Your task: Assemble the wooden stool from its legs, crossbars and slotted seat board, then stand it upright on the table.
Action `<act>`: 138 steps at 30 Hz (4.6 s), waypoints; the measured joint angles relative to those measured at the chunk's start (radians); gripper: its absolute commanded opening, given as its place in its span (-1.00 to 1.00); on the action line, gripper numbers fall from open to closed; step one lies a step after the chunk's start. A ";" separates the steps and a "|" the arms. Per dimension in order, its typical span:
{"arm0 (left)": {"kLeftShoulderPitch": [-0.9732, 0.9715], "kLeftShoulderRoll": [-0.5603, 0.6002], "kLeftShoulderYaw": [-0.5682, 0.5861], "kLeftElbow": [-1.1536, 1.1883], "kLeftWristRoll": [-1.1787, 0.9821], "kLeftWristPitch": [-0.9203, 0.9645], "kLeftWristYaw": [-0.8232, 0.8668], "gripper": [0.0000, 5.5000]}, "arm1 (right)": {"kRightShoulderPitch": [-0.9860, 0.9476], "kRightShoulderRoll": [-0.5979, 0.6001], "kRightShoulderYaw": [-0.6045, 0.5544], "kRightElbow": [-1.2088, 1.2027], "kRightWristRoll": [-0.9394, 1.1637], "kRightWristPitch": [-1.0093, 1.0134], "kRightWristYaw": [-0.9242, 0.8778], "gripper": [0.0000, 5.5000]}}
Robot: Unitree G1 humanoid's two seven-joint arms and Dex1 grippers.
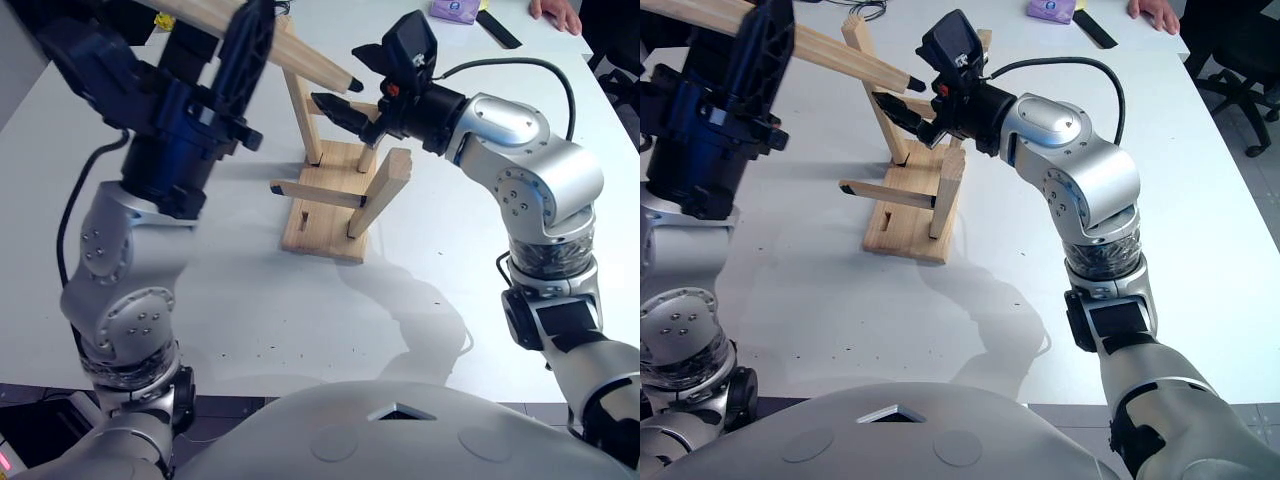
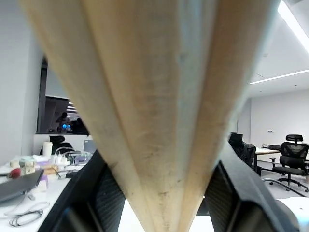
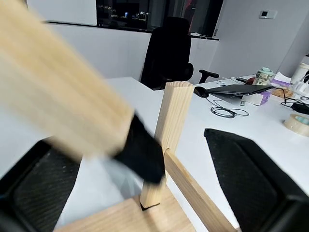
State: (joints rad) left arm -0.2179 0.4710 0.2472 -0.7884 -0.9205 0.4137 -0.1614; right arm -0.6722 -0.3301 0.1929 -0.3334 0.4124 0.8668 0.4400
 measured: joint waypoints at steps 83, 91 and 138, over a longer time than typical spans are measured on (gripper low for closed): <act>0.618 0.133 -0.148 0.039 0.300 -0.188 -0.610 -0.25 | -0.052 -0.184 -0.185 0.335 -0.076 -0.162 0.262 0.60; 0.633 0.132 -0.133 0.037 0.317 -0.200 -0.611 -0.25 | -0.053 -0.184 -0.176 0.335 -0.076 -0.162 0.271 0.60; 0.488 0.284 -0.044 0.124 0.252 -0.178 -0.785 -0.25 | 0.364 -0.345 -0.161 0.077 -0.101 -0.035 0.244 0.60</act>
State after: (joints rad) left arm 0.2705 0.7546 0.2027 -0.6646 -0.6685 0.2357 -0.9462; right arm -0.3082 -0.6752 0.0319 -0.2562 0.3114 0.8315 0.6841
